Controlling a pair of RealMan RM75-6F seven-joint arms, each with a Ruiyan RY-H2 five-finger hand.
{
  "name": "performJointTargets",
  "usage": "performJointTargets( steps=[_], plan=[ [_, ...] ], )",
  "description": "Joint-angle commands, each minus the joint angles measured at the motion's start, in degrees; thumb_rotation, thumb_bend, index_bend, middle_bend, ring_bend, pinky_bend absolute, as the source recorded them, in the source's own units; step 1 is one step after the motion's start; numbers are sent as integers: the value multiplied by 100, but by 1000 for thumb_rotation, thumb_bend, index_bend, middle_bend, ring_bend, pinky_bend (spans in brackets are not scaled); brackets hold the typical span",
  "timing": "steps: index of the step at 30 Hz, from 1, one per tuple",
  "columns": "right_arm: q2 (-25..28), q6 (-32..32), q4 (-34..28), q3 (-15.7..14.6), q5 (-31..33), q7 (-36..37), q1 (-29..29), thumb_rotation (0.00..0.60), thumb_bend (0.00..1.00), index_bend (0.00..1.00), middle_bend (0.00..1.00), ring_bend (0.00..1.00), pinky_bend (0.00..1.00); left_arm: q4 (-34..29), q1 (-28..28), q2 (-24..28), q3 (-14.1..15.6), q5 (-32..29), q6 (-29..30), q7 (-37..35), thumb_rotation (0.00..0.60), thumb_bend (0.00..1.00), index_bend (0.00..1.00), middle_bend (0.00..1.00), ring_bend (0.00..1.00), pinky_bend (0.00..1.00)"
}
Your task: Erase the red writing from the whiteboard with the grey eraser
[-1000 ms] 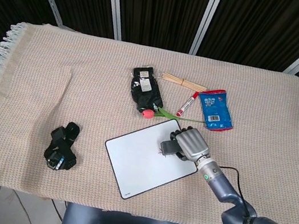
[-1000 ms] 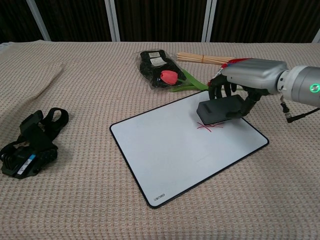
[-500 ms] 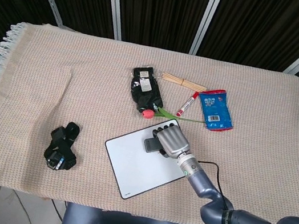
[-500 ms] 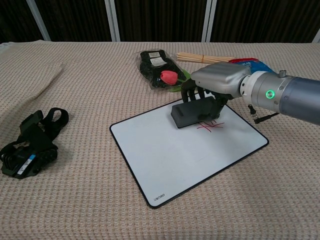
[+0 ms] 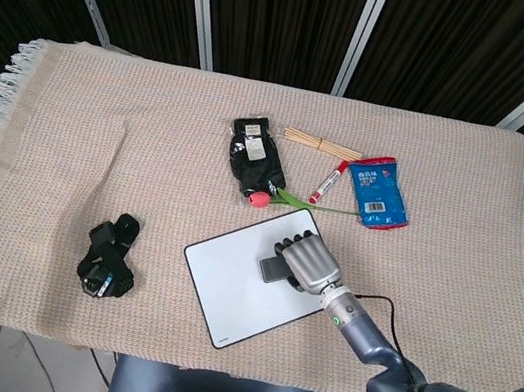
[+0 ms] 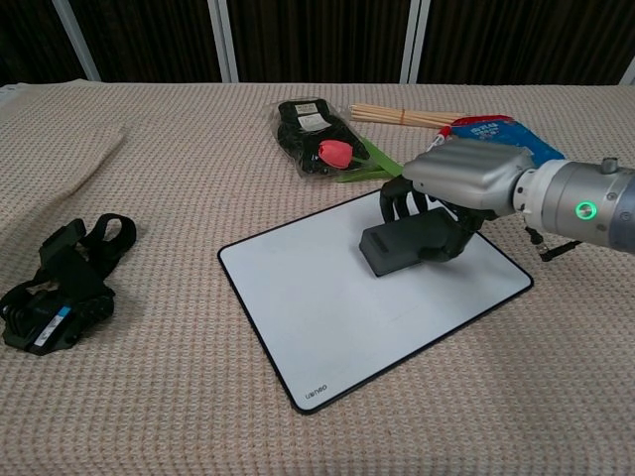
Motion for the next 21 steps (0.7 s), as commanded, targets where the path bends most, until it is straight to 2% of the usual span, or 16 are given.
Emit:
performJointTargets(
  steps=[1, 5, 9, 21],
  plan=[
    [152, 134, -212, -189, -163, 17, -142, 600, 437, 480, 490, 510, 375, -1, -1, -3, 3, 6, 0, 8, 600, 384, 169, 37, 0, 36],
    [261, 145, -318, -318, -230, 36, -212, 600, 438, 480, 490, 510, 375, -2, 0, -4, 8, 10, -3, 14, 600, 384, 169, 37, 0, 36],
    [261, 89, -224, -310, -168, 49, -205, 600, 437, 480, 490, 510, 375, -7, -2, -4, 4, 9, -2, 14, 600, 384, 169, 37, 0, 36],
    [-157, -62, 587, 96, 248, 27, 24, 600, 438, 480, 490, 510, 378, -1, -2, 4, 0, 18, 9, -5, 600, 383, 169, 37, 0, 36]
  ],
)
